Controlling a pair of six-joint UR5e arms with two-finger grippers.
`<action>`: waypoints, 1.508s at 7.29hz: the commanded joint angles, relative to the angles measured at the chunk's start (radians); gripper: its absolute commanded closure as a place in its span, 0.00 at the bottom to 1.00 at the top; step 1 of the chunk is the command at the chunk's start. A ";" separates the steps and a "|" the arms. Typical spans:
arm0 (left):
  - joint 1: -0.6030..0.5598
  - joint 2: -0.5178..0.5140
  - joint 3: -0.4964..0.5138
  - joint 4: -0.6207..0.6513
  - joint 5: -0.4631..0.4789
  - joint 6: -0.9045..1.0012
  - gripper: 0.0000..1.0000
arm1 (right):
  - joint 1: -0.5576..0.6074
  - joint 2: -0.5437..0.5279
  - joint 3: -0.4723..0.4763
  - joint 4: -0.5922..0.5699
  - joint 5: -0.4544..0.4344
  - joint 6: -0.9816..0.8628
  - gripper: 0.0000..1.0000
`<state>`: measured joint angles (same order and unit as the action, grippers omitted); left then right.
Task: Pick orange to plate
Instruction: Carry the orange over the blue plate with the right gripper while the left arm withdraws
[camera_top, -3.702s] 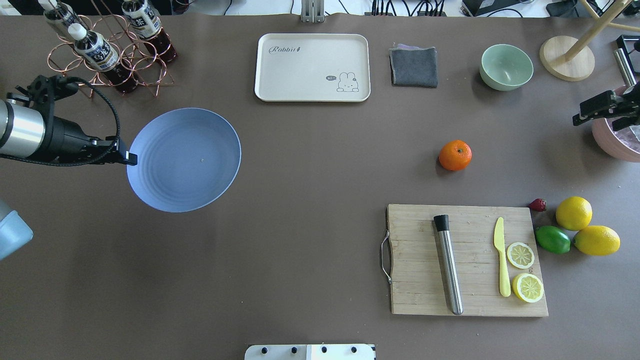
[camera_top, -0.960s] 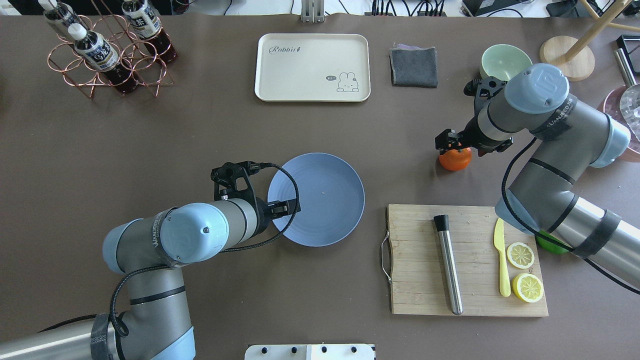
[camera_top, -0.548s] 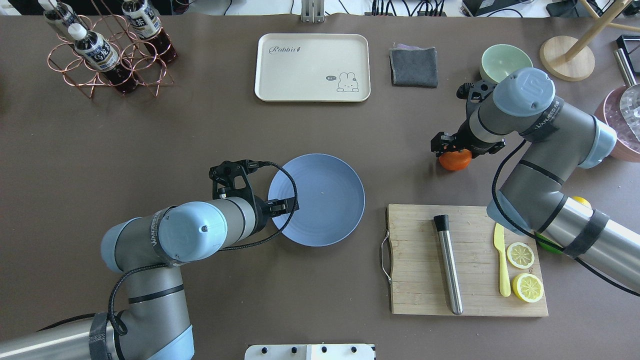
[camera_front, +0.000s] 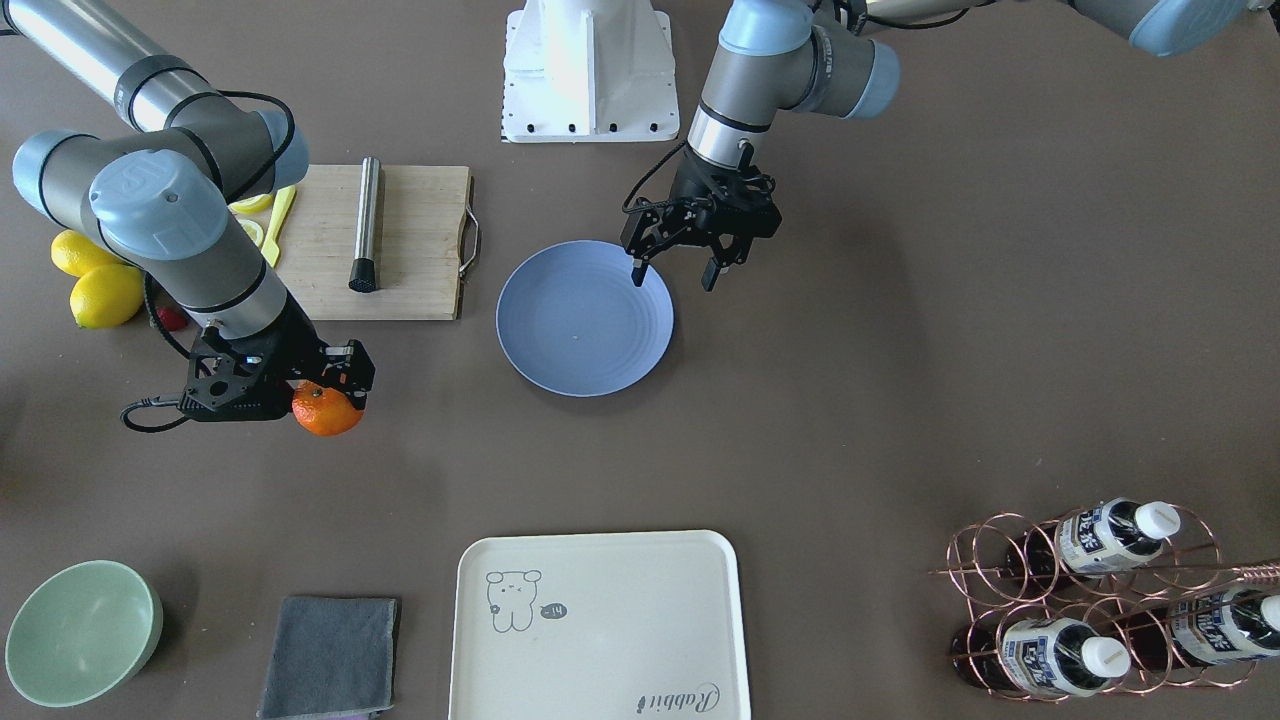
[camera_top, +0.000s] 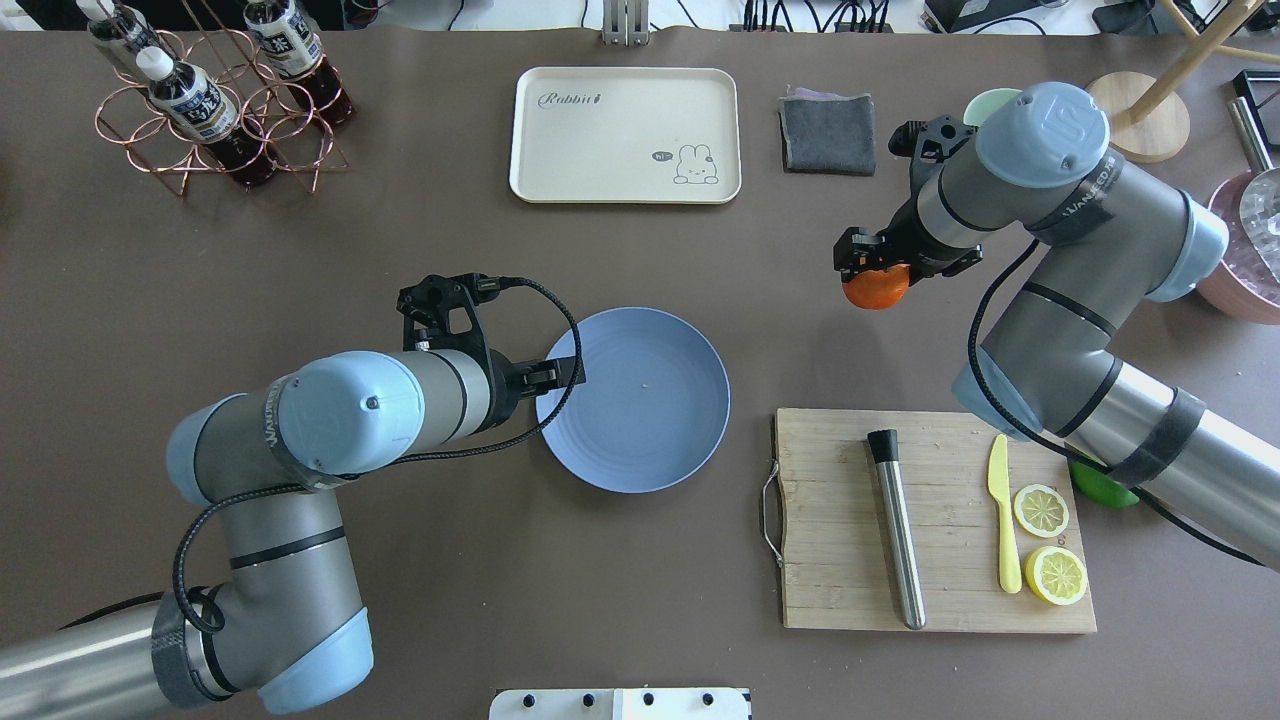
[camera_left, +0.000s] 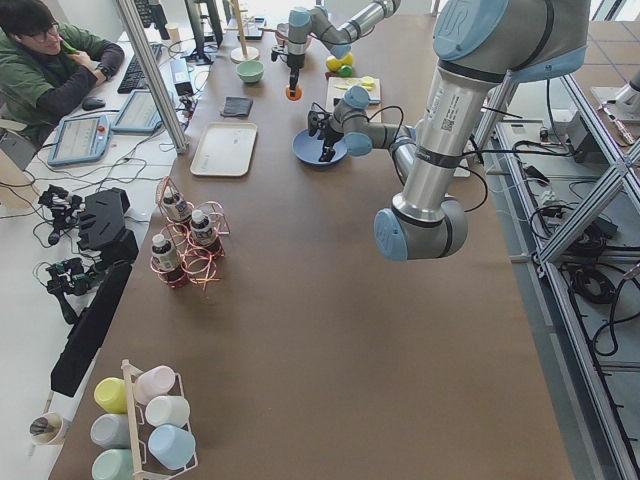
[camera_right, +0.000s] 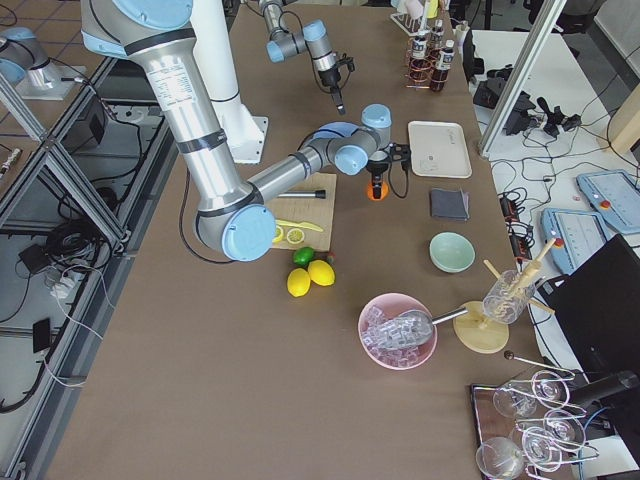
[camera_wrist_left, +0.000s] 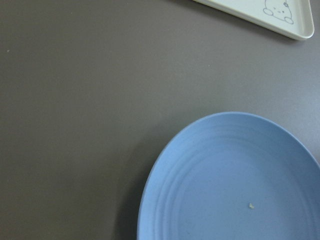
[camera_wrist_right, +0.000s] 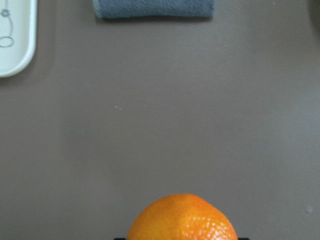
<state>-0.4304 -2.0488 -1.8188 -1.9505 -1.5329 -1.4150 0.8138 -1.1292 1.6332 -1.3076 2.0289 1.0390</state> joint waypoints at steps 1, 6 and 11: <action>-0.071 0.013 -0.088 0.175 -0.016 0.132 0.02 | -0.025 0.067 0.077 -0.123 -0.001 0.004 1.00; -0.202 0.259 -0.241 0.137 -0.016 0.430 0.02 | -0.269 0.270 0.068 -0.236 -0.218 0.185 1.00; -0.336 0.332 -0.206 0.139 -0.361 0.432 0.02 | -0.355 0.312 -0.114 -0.092 -0.288 0.208 1.00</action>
<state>-0.7160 -1.7194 -2.0335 -1.8128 -1.7950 -0.9850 0.4784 -0.8270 1.5830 -1.4874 1.7468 1.2284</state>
